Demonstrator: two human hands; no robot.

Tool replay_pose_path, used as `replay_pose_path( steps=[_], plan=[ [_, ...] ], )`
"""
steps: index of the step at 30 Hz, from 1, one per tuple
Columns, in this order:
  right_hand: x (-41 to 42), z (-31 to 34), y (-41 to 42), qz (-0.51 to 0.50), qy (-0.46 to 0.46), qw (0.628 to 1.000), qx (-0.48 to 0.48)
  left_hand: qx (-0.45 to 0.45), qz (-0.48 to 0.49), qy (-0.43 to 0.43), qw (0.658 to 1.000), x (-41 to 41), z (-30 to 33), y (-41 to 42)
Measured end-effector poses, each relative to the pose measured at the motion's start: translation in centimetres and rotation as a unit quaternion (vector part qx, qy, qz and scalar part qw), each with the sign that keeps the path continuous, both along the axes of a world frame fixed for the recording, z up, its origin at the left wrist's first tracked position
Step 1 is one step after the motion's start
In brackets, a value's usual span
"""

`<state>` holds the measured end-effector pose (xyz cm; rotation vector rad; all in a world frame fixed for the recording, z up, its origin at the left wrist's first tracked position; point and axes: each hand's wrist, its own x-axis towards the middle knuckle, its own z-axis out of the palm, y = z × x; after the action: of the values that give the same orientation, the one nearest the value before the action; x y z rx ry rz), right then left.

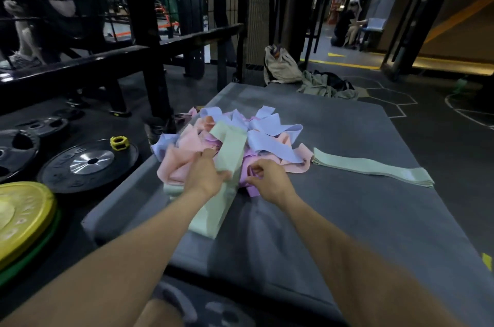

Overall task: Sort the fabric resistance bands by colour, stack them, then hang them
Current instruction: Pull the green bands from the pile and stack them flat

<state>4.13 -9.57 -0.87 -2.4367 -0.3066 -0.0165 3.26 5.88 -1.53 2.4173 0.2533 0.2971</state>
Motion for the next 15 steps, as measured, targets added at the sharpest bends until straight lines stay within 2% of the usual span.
replay_pose_path(
  steps=[2,5,9,12,15],
  plan=[
    [-0.2,-0.2,0.5,-0.018,-0.005,0.999,0.03,-0.035,-0.009,-0.012,0.999,-0.2,-0.3,0.0],
    [-0.4,0.1,0.6,-0.047,-0.027,0.994,0.095,-0.07,-0.035,-0.074,0.994,-0.3,-0.5,-0.2],
    [-0.3,0.1,0.6,-0.035,-0.055,0.983,0.173,-0.159,-0.09,-0.168,0.969,-0.4,0.4,-1.6],
    [-0.5,-0.1,0.2,-0.04,-0.051,0.951,0.301,-0.163,-0.132,-0.188,0.96,-0.9,1.8,-3.3],
    [-0.9,0.1,-1.0,-0.016,0.003,0.913,0.407,-0.221,-0.12,-0.182,0.951,-1.1,2.3,-4.6]
  ],
)
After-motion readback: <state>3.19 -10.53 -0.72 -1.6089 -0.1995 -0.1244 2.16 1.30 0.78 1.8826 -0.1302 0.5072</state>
